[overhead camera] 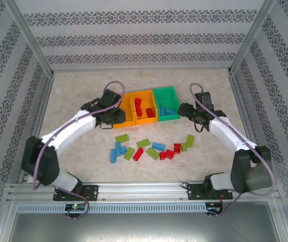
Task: Sort the legos into containers by color
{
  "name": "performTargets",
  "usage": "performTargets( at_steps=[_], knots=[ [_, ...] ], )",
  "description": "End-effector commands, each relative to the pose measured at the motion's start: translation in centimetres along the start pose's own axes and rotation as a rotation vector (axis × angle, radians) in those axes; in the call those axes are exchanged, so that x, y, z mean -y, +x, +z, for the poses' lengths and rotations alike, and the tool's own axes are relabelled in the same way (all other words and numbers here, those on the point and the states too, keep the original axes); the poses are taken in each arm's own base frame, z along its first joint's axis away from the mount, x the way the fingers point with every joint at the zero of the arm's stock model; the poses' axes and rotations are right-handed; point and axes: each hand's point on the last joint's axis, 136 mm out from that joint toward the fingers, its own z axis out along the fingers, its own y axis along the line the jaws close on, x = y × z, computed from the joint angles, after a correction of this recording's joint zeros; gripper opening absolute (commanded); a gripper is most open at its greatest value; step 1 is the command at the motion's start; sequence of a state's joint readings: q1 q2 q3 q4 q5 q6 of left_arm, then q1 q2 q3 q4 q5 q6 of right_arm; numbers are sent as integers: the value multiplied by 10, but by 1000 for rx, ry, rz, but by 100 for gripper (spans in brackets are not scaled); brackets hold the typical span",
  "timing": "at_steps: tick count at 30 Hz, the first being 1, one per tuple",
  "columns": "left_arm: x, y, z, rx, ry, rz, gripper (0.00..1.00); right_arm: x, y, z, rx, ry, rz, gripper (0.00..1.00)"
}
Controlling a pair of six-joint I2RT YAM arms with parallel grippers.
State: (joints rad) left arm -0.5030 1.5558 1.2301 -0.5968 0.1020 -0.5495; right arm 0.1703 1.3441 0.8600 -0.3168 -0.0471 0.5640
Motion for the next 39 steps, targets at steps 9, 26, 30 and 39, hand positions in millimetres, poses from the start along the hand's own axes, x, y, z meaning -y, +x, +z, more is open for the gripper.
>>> performTargets(
  at_steps=[9,26,30,39],
  knots=[
    [155,-53,58,-61,396,181,24,24,41,-4,-70,13,24,79],
    [190,-77,137,-143,441,74,41,-3,76,-12,-135,-105,-175,75],
    [186,-83,130,-105,412,68,71,-11,80,-15,-130,-127,-242,75],
    [190,-98,84,-10,443,88,100,-64,108,-27,-141,-258,-573,76]
  ],
)
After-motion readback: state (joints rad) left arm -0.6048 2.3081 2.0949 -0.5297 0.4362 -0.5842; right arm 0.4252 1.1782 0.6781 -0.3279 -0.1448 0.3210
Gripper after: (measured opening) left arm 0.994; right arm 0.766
